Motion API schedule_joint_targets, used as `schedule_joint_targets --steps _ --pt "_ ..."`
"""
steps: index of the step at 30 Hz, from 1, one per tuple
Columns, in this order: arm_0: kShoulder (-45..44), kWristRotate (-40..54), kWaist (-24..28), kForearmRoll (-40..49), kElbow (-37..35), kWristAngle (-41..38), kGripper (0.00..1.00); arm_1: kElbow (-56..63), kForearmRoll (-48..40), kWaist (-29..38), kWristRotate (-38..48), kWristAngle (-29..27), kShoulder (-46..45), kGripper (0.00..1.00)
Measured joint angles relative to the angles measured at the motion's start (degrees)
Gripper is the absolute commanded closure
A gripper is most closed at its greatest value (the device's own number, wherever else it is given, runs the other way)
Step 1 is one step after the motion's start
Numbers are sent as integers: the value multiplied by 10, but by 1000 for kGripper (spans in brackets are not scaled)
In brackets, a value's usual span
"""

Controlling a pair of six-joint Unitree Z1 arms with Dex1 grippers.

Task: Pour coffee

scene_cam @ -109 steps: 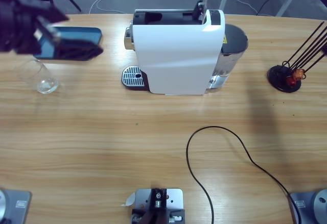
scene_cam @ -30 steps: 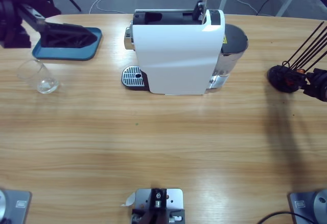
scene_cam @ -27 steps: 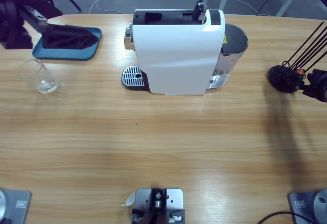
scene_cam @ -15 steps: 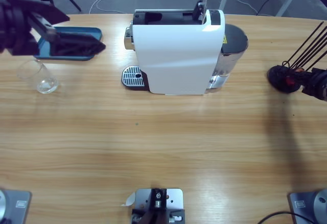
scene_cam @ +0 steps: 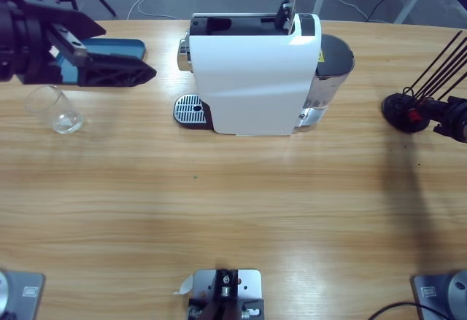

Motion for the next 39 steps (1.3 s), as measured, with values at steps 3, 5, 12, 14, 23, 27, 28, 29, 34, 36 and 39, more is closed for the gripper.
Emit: schedule_joint_targets --steps 3,5,12,14,23,27,28,29,34,36,39 --pt "0 0 0 0 0 0 0 0 -1 0 0 0 1 1000" --pt "0 0 0 0 0 0 0 0 -1 0 -2 0 1 1000" --pt "0 0 0 0 0 0 0 0 -1 0 -6 2 -1 1000" --pt "0 0 0 0 0 0 0 0 4 0 -6 2 -8 1000" --pt "3 -8 0 0 0 0 0 -57 129 0 -9 -3 -98 1000" --pt "4 -13 0 0 0 0 0 -86 176 0 -9 -5 -138 1000" --pt "4 -14 0 0 0 0 0 -94 186 0 -9 -6 -146 1000" --pt "4 -15 0 0 0 0 0 -102 197 0 -9 -7 -153 1000" --pt "4 -17 0 0 0 0 0 -146 263 7 -9 -27 -203 1000" --pt "4 -17 0 0 0 0 0 -168 290 16 -9 -33 -222 1000" --pt "4 -18 -1 0 0 0 0 -199 324 23 -9 -37 -247 1000"
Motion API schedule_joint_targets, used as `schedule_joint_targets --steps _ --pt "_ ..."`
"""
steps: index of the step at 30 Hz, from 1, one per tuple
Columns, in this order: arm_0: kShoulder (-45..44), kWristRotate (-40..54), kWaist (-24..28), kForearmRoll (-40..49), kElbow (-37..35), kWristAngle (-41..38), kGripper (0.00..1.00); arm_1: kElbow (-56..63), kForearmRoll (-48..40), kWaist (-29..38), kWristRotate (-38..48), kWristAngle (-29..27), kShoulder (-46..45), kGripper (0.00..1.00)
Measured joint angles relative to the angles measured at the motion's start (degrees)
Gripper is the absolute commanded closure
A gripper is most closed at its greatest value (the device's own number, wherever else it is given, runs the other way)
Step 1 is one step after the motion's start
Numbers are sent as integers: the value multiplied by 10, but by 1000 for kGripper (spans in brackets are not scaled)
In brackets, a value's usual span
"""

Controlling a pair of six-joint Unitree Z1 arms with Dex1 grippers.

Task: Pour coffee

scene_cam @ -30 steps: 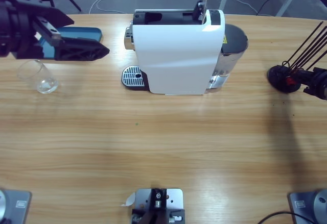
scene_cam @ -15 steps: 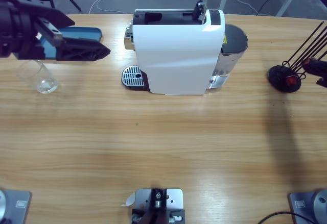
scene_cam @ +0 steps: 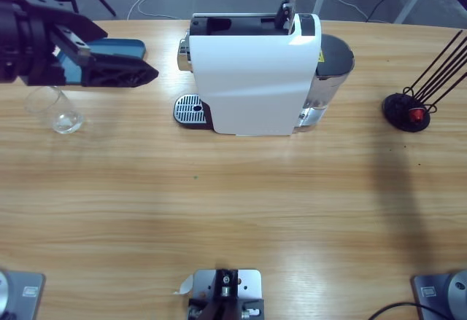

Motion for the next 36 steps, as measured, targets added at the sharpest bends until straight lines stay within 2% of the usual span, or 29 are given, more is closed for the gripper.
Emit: schedule_joint_targets --steps 4,6,12,16,21,26,29,36 --pt "0 -1 -3 0 0 0 0 -36 46 15 -2 -5 -32 1000" --pt "0 -1 -4 0 0 0 0 -51 70 45 -18 1 -49 1000" --pt "-3 -1 -4 0 1 4 0 -87 142 167 -95 93 -61 1000" --pt "-17 -1 -4 0 7 11 0 -168 206 234 -152 147 -50 1000" --pt "-44 -1 -4 0 23 17 0 -322 283 310 -222 191 25 1000" --pt "-63 -1 -4 0 40 19 0 -466 376 388 -311 199 133 1000" --pt "-74 -1 -4 0 52 19 0 -538 410 407 -345 199 200 1000" --pt "-85 -11 -4 0 72 19 0 -652 422 420 -366 185 316 1000"
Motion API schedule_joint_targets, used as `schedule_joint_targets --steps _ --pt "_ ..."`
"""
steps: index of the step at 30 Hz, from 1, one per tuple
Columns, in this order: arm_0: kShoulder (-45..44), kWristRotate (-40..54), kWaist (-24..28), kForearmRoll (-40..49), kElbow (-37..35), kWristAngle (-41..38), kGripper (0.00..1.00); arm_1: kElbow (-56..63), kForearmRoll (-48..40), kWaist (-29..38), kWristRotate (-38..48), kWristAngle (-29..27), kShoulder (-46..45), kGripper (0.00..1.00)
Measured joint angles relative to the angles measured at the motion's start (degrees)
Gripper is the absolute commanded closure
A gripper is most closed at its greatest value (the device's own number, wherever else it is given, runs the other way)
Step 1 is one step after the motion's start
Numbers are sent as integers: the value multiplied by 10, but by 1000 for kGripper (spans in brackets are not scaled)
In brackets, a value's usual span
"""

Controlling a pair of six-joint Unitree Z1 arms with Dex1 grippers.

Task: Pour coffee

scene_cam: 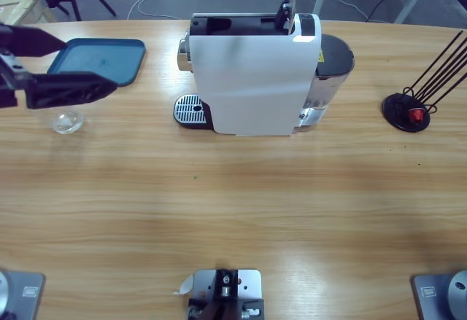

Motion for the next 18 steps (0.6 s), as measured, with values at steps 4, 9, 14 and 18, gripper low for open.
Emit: schedule_joint_targets --steps 4,9,14,18 --pt "0 -2 4 0 9 0 0 -27 3 12 -3 -20 43 1000" --pt "-3 -2 11 0 10 0 0 -27 4 23 -26 -100 93 1000" --pt "-3 -8 12 0 11 0 0 -27 4 24 -35 -145 100 1000" --pt "-3 -14 12 0 11 0 0 -27 4 24 -35 -150 101 1000"
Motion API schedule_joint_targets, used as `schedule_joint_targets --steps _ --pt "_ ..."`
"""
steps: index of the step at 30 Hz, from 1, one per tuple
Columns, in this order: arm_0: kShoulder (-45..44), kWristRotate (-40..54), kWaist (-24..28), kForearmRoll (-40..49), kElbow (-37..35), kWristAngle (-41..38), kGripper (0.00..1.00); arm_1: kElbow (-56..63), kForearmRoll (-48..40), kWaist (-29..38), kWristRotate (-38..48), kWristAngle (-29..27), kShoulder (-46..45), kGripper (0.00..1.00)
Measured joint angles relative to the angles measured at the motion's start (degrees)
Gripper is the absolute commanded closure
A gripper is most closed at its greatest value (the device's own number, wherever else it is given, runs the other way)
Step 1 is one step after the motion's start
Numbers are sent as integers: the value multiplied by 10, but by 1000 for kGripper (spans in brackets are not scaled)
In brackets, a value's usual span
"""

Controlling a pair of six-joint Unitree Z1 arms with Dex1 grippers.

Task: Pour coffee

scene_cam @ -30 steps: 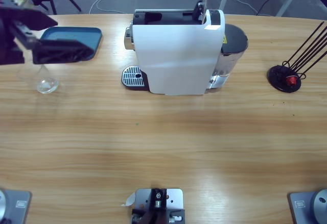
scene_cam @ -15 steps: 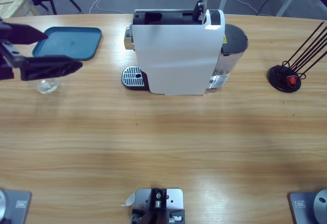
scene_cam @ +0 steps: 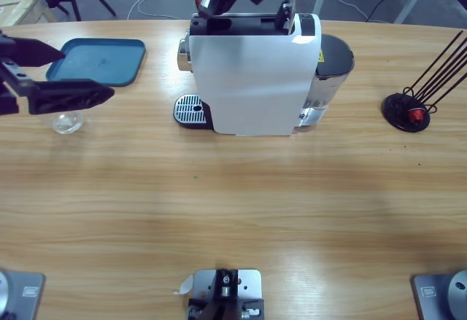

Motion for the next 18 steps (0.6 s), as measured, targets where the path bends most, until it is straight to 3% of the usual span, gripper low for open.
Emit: schedule_joint_targets --steps 18 --pt "0 -4 0 0 6 0 0 19 -4 0 18 3 13 1000"
